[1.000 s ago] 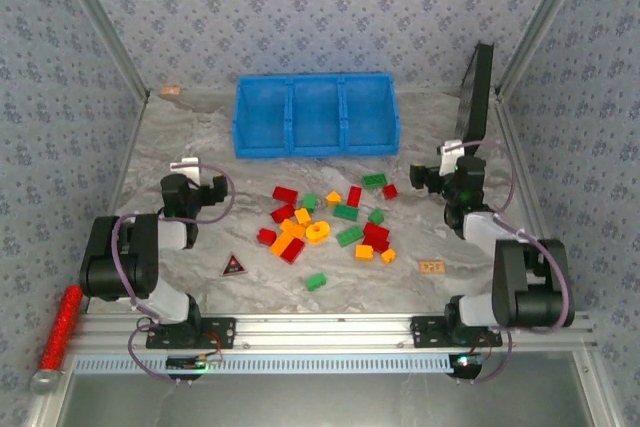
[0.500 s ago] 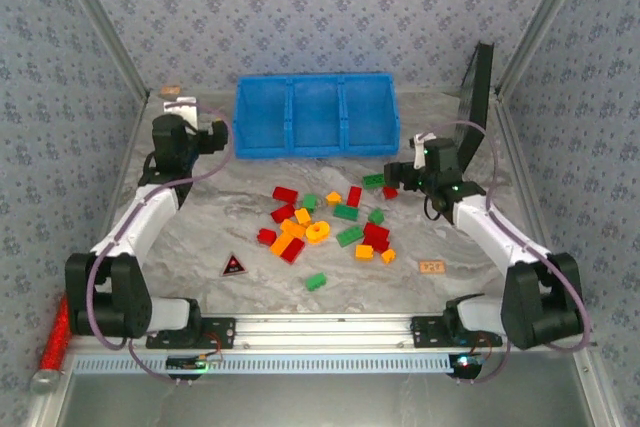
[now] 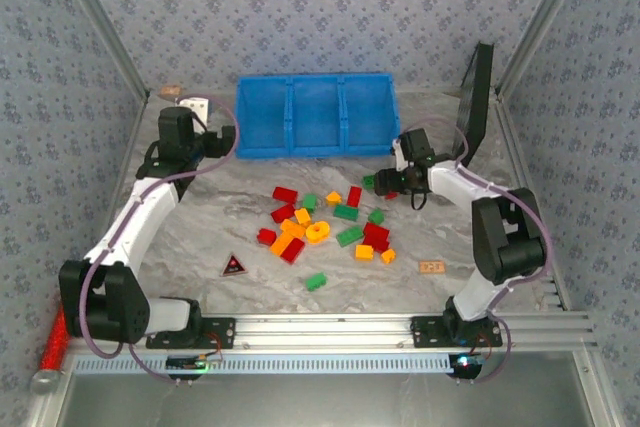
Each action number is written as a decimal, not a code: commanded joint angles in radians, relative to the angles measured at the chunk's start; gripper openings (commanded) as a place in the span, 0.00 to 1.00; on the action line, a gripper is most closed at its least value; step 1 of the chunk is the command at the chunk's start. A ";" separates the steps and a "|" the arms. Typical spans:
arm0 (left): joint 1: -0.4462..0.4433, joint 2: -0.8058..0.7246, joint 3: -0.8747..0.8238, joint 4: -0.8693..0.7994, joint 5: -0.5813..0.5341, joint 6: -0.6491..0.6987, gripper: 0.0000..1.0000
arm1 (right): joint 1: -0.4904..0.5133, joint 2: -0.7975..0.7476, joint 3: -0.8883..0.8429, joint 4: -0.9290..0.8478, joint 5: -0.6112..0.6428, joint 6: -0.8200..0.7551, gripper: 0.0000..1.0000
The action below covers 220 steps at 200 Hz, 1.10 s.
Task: Sort the legos into containers by color
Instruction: Pick up the lego from the center of the table.
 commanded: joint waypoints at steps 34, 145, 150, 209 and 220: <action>-0.005 -0.041 0.064 -0.056 0.020 0.023 1.00 | 0.024 0.094 0.083 -0.092 0.046 -0.029 0.80; -0.011 -0.055 0.088 -0.140 0.038 0.032 1.00 | 0.035 0.226 0.197 -0.184 0.044 -0.040 0.41; -0.012 -0.056 0.087 -0.144 0.037 0.034 1.00 | 0.034 0.225 0.194 -0.190 0.045 -0.043 0.40; -0.013 -0.088 0.076 -0.263 0.041 0.004 1.00 | 0.023 0.139 0.223 -0.325 0.039 -0.056 0.30; -0.015 -0.098 0.066 -0.297 0.058 -0.030 1.00 | 0.021 0.114 0.240 -0.356 0.040 -0.057 0.30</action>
